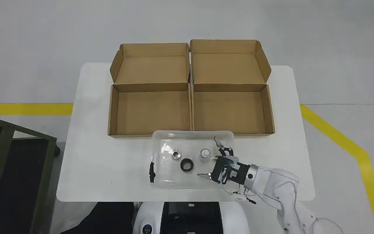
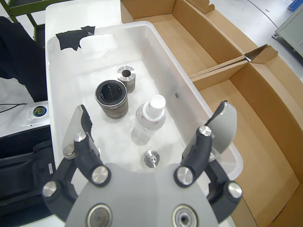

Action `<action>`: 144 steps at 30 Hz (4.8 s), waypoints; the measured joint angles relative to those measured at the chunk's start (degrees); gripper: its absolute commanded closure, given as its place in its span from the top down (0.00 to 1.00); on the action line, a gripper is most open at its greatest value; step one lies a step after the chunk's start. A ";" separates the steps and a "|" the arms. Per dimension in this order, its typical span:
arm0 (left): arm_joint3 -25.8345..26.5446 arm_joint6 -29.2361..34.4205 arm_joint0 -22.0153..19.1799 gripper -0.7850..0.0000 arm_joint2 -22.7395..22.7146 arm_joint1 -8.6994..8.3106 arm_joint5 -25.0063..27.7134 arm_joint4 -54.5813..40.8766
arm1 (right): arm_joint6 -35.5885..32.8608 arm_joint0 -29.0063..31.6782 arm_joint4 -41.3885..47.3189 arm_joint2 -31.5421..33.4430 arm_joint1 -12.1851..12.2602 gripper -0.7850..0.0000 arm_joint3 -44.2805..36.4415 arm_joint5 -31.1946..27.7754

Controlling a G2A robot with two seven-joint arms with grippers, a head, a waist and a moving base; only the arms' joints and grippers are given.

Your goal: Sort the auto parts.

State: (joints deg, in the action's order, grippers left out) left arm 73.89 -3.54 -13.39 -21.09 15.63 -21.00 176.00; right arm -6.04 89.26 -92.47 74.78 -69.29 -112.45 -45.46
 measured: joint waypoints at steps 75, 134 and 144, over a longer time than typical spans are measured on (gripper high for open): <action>0.00 0.00 0.00 1.00 0.00 0.00 0.00 0.00 | 11.23 -5.86 36.14 5.64 3.37 0.00 -7.09 -3.90; 0.00 0.00 0.00 1.00 0.00 0.00 0.00 0.00 | -2.80 -20.33 28.48 -2.41 2.17 0.00 13.06 15.78; 0.00 0.00 0.00 1.00 0.00 0.00 0.00 0.00 | -11.18 -27.90 27.16 -6.58 1.33 0.00 20.52 19.12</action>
State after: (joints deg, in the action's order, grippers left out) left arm 73.89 -3.54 -13.39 -21.09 15.63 -21.00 176.00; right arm -17.23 61.36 -65.31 68.20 -67.97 -91.93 -26.35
